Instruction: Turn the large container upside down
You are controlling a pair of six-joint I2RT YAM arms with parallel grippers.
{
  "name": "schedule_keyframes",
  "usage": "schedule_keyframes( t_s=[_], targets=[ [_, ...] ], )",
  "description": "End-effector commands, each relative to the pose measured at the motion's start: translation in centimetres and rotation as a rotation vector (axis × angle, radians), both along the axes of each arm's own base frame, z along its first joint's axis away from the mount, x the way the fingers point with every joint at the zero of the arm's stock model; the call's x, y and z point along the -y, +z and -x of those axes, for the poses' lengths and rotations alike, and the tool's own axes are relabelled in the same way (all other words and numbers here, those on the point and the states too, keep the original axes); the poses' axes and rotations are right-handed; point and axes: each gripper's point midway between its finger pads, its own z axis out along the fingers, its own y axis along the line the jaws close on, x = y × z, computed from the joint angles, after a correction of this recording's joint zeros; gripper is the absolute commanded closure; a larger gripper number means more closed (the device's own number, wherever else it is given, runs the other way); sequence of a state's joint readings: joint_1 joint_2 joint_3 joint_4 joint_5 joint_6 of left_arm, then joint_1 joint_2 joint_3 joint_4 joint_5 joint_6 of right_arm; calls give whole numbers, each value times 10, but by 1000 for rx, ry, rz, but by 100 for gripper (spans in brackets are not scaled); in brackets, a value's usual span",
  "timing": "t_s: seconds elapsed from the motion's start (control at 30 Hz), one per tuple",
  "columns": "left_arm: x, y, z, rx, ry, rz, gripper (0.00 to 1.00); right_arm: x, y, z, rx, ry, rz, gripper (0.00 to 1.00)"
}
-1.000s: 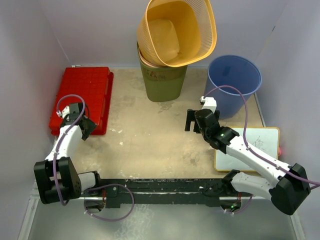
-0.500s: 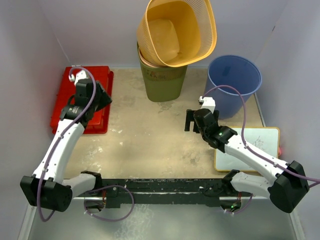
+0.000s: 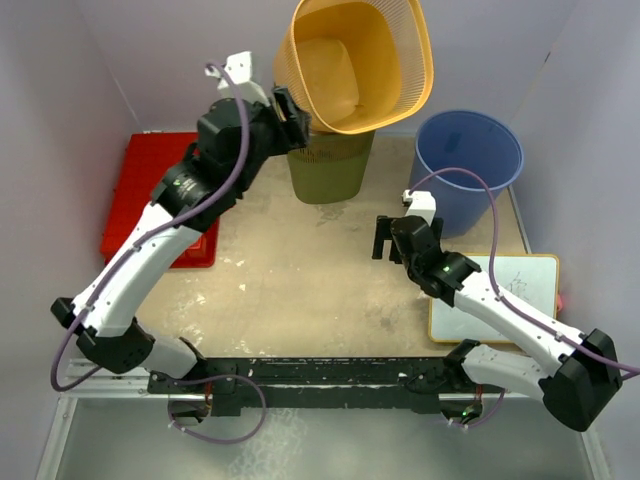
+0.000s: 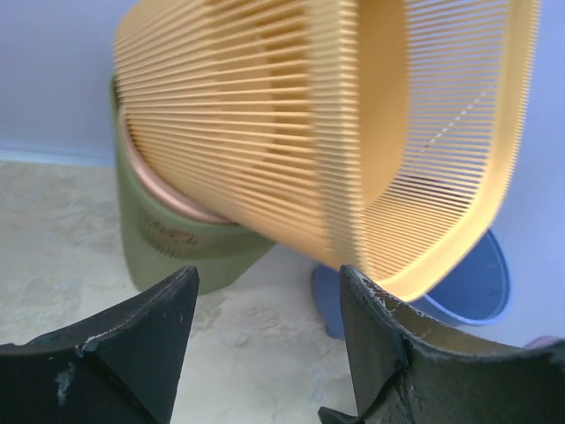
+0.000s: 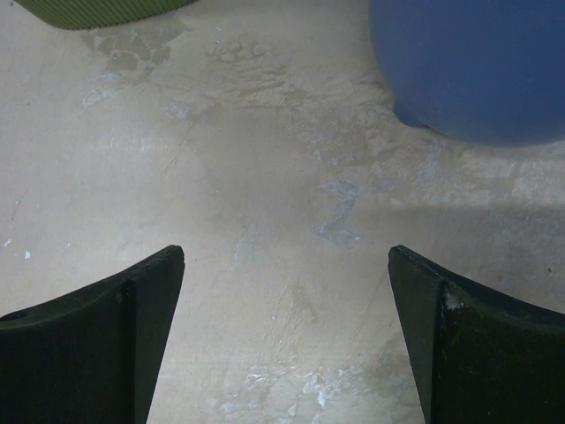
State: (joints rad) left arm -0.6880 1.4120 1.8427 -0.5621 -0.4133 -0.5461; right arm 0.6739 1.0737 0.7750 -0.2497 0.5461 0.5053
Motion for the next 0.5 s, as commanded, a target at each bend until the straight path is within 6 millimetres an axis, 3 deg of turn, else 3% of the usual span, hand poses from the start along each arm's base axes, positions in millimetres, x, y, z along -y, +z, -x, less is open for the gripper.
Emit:
schedule_keyframes(
  t_s=[0.0, 0.2, 0.47],
  targets=[
    [16, 45, 7, 143, 58, -16, 37, 7, 30, -5, 73, -50, -22, 0],
    [49, 56, 3, 190, 64, -21, 37, 8, 27, -3, 60, -54, -21, 0],
    [49, 43, -27, 153, 247, -135, 38, 11, 26, 0, 58, -61, -23, 0]
  ],
)
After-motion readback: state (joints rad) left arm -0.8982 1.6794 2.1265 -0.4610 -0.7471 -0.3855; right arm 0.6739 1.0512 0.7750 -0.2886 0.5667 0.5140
